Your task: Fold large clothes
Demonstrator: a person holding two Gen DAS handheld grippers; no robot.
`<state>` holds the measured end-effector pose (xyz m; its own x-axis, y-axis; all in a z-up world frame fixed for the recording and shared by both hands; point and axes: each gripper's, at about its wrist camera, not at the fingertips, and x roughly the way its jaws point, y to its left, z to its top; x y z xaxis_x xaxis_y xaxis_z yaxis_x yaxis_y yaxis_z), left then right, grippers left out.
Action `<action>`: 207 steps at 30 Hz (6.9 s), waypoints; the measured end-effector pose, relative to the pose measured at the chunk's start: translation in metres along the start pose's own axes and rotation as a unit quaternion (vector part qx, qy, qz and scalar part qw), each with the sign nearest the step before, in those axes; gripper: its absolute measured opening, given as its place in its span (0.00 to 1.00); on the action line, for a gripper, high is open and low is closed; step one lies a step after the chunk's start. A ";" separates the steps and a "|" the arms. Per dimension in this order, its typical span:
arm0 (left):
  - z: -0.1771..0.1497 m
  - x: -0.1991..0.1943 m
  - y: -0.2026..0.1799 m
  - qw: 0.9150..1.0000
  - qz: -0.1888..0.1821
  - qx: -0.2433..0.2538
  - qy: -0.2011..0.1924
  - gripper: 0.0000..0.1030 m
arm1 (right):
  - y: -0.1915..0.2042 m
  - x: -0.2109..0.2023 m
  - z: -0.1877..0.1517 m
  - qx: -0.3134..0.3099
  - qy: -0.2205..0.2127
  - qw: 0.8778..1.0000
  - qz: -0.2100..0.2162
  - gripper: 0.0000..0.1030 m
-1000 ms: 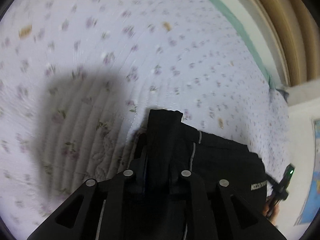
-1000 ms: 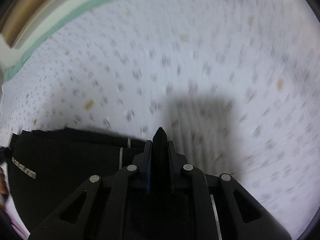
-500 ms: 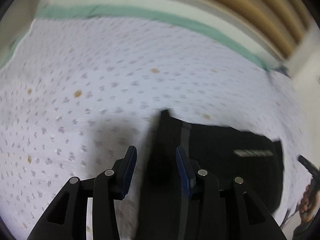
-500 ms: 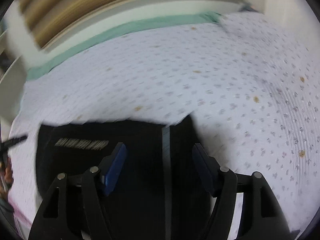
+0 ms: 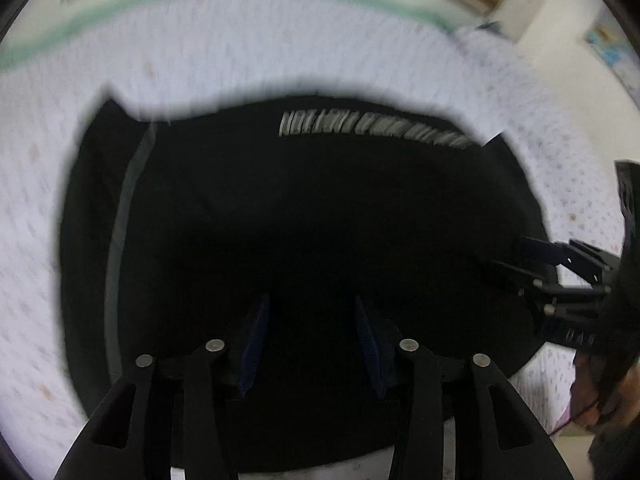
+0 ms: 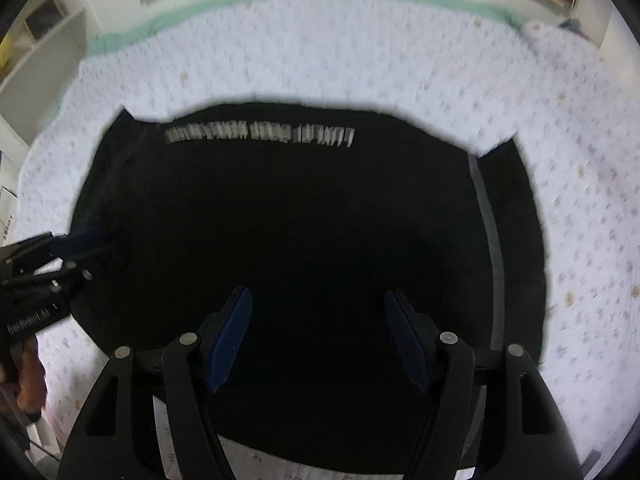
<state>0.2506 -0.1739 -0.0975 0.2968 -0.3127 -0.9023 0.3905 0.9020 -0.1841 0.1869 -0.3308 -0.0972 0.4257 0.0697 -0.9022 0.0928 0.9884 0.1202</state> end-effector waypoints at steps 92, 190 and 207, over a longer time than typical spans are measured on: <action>0.005 0.014 0.255 0.956 -0.215 -0.192 0.056 0.72 | -0.178 0.053 -0.052 0.223 0.047 0.955 0.190 0.90; -0.221 -0.139 0.053 0.977 0.120 0.016 -0.174 0.50 | 0.053 -0.044 -0.225 -0.018 -0.089 0.994 -0.067 0.74; -0.289 -0.290 -0.003 0.945 0.113 0.009 -0.305 0.53 | 0.120 -0.209 -0.249 0.030 -0.275 0.961 -0.010 0.85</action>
<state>-0.0881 0.0000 0.0525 0.8201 -0.2309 -0.5235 0.2696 0.9630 -0.0024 -0.1149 -0.1933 0.0028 0.8335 -0.0478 -0.5504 0.1511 0.9780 0.1438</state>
